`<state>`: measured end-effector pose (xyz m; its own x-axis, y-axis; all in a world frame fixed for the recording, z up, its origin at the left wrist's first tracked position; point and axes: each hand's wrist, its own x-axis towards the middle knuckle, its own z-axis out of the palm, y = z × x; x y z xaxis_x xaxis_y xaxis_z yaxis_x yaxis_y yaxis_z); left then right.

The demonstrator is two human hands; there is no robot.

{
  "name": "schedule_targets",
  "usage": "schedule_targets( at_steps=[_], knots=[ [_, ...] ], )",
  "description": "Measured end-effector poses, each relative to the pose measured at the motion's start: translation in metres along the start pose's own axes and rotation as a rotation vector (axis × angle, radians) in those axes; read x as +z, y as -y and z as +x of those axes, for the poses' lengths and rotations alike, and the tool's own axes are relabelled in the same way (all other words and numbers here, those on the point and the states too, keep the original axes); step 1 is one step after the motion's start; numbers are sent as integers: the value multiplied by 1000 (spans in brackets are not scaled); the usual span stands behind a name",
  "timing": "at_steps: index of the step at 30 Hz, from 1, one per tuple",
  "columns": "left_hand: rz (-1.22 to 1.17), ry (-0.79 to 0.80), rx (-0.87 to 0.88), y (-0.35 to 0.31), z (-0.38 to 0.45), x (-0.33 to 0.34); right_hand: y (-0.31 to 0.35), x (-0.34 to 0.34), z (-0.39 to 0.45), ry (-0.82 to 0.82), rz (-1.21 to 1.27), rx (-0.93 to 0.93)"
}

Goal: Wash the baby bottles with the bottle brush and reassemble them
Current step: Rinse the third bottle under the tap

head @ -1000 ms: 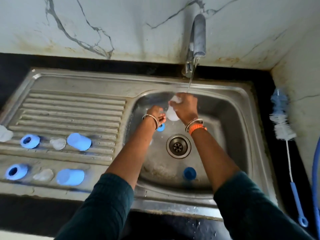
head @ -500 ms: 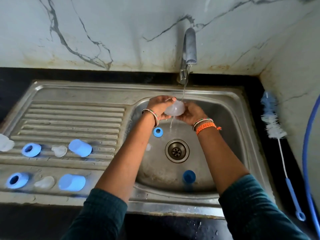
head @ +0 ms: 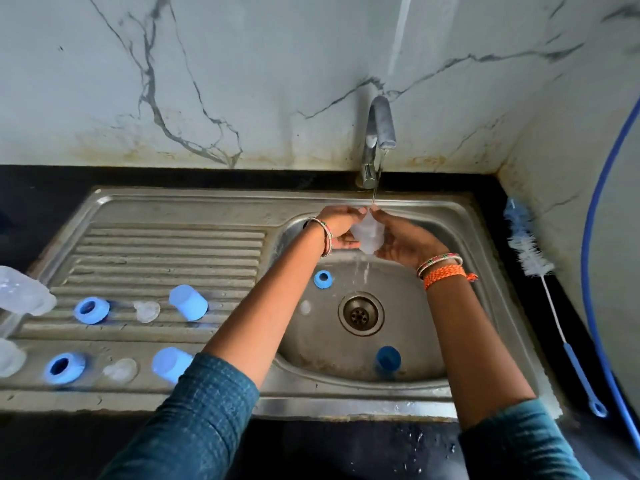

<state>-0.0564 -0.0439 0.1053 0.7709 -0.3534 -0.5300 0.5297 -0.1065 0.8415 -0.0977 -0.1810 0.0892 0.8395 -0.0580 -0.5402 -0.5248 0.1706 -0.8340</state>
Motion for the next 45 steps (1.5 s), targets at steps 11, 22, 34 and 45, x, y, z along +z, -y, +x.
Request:
schedule_targets(
  at_steps=[11, 22, 34, 45],
  knots=[
    [245, 91, 97, -43, -39, -186, 34, 190, -6, -126, -335, -145],
    [431, -201, 33, -46, -143, -487, 23, 463, 52, 508, -282, -43],
    [280, -266, -9, 22, -134, -556, -24, 538, 93, 399, -425, 68],
    [190, -294, 12, 25, -124, -544, -30, 544, 96, 186, -564, -100]
  ],
)
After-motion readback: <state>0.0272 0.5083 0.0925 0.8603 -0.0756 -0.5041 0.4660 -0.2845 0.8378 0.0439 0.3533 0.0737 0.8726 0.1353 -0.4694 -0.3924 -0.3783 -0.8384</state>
